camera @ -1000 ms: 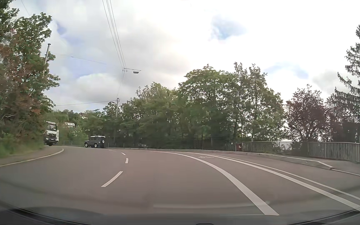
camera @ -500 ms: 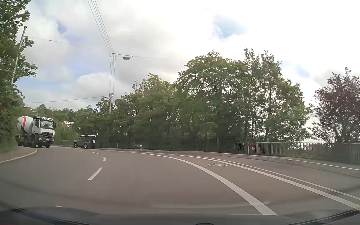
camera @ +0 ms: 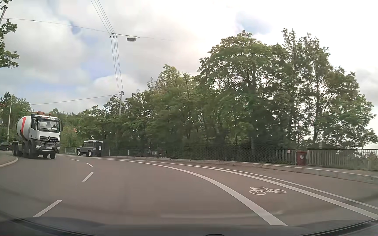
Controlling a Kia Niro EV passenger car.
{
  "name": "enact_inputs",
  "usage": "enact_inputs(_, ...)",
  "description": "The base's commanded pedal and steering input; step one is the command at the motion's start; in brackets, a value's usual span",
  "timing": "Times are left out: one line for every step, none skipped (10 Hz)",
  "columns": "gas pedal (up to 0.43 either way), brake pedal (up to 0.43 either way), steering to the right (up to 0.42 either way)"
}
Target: Follow the waypoints while adhering to traffic rules and regulations
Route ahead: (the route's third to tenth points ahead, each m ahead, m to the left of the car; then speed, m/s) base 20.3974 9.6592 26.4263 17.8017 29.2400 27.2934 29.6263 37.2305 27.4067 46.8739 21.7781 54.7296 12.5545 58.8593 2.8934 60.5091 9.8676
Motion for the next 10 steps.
enact_inputs(0.087,0.000,-0.092)
enact_inputs(0.087,0.000,-0.093)
enact_inputs(0.087,0.000,-0.096)
enact_inputs(0.087,0.000,-0.106)
enact_inputs(0.087,0.000,-0.119)
enact_inputs(0.087,0.000,-0.133)
enact_inputs(0.087,0.000,-0.142)
enact_inputs(0.087,0.000,-0.152)
enact_inputs(0.087,0.000,-0.160)
enact_inputs(0.087,0.000,-0.166)
